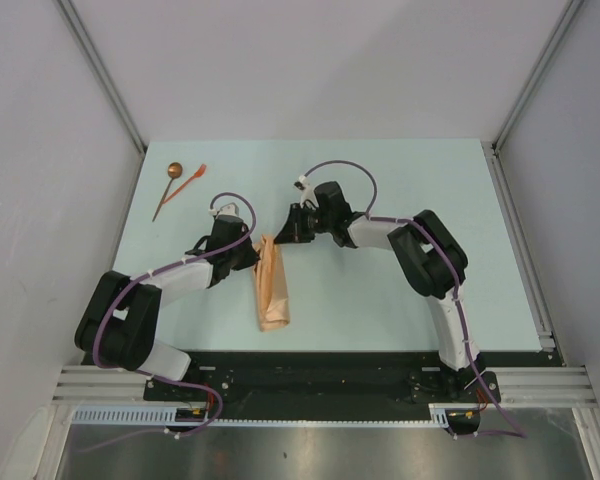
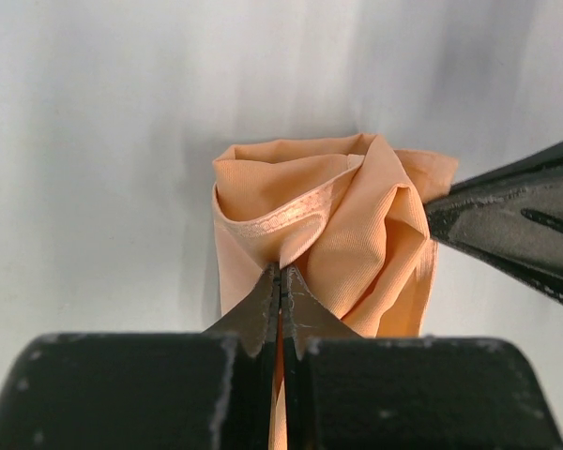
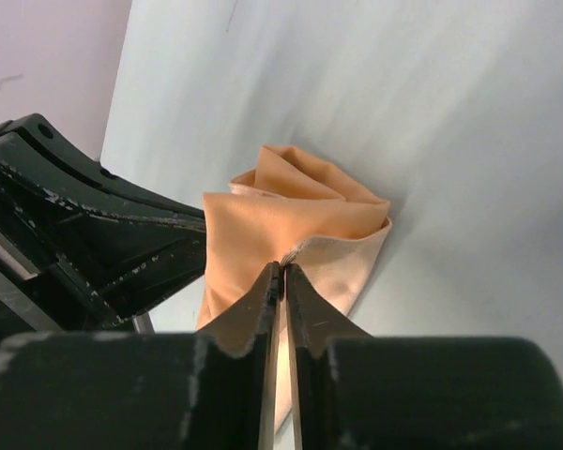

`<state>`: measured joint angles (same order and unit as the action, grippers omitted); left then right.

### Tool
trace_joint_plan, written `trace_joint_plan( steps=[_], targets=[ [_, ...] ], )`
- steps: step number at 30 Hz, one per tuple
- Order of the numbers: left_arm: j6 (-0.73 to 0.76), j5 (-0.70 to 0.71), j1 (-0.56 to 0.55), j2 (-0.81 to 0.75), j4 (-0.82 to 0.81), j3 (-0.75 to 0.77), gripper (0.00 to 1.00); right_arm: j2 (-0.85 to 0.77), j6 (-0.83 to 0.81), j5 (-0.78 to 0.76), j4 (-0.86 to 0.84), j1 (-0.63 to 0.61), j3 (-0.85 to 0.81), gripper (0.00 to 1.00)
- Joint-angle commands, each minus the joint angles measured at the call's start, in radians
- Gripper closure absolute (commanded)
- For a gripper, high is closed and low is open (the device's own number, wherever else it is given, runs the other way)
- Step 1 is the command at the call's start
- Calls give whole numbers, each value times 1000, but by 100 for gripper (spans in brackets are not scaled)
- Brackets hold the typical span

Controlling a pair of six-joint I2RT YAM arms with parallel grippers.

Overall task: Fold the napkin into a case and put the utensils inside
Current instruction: Stuff the top corner of the smaller-rectangle-folded napkin into the folded napkin.

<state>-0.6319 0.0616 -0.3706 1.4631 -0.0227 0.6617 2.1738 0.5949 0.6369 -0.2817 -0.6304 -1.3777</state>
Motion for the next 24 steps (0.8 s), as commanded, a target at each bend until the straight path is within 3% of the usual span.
trace_joint_plan(
  steps=[1, 12, 24],
  targets=[
    [-22, -23, 6, -23, -31, -4, 100, 27, -26, -2, -17, -11, -76, 98],
    [-51, -42, 6, -7, -23, 16, 100, 33, -50, 49, -43, -52, -112, 100],
    [-83, -28, 10, -29, -62, 13, 100, 173, 39, 121, -154, -98, -113, 100]
  ],
)
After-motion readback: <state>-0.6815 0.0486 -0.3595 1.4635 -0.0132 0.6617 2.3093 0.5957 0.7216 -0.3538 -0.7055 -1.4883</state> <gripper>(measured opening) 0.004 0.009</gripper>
